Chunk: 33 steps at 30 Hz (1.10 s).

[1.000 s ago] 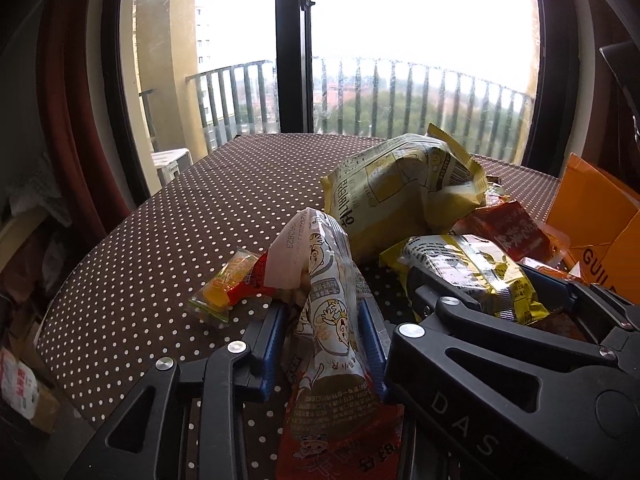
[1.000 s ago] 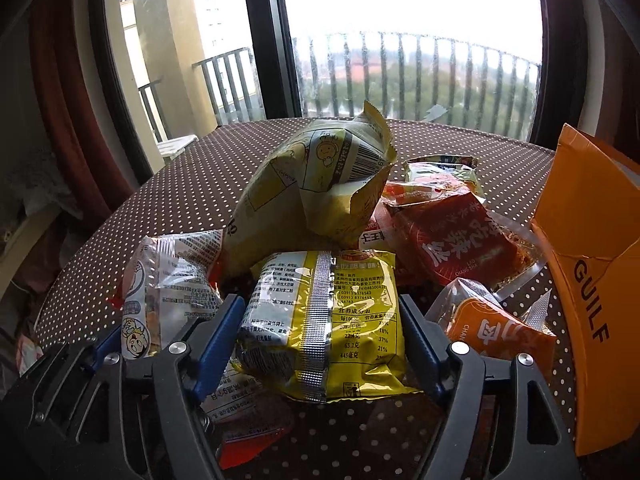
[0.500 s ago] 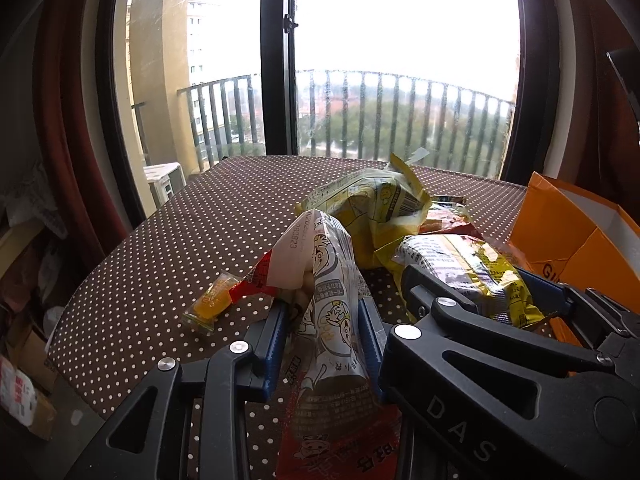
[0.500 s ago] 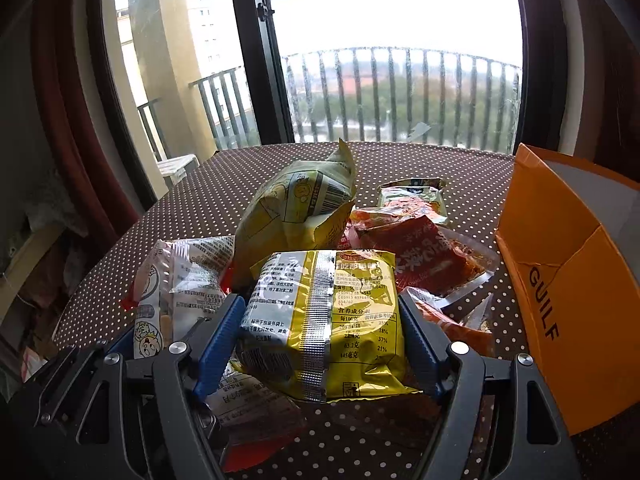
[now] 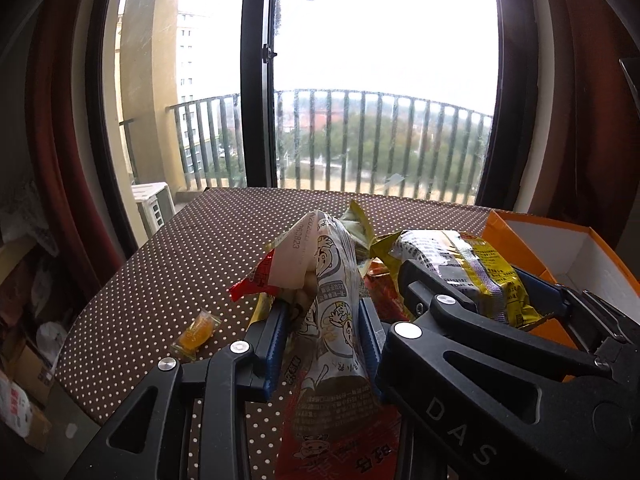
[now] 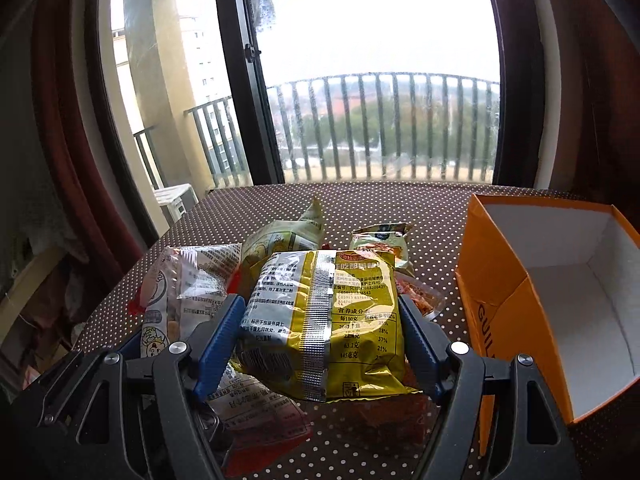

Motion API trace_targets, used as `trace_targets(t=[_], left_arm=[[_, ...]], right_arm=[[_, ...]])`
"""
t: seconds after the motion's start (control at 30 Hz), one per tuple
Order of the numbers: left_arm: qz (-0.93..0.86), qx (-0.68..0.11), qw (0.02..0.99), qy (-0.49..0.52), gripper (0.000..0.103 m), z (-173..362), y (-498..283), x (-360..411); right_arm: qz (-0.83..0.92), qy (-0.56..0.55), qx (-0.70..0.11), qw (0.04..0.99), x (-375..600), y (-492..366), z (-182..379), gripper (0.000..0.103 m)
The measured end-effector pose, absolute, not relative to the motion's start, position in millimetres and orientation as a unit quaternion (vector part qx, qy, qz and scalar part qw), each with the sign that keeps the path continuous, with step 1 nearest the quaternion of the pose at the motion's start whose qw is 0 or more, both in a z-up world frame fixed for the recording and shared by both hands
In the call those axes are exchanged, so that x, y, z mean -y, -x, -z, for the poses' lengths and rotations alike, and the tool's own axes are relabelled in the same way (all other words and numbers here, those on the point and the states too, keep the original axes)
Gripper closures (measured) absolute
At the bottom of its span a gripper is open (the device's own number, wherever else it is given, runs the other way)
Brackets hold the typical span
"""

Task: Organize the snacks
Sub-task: 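Lift both packets and carry them over the orange shoebox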

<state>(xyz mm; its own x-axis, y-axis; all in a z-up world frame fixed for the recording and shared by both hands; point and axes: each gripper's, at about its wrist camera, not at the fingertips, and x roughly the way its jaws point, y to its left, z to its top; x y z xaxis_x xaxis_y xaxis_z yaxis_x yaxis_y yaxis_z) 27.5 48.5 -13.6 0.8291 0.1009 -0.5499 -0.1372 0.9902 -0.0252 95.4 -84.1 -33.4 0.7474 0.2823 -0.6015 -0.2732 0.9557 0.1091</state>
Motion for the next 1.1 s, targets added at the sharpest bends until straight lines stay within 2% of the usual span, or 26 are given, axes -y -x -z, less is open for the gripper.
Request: trace_targets(t=[0.53,1.1], left_arm=[[-0.027,-0.245,0.969,0.016,0.07,-29,-45,10],[0.067,-0.228,0.971,-0.003,0.07,-31,-93,81]], right_arm=[[-0.133,-0.038,-0.275,0.951,136,-104,-6,0.025],[-0.056,-0.068,-0.241,0.966,228,-110,-22,0.025]])
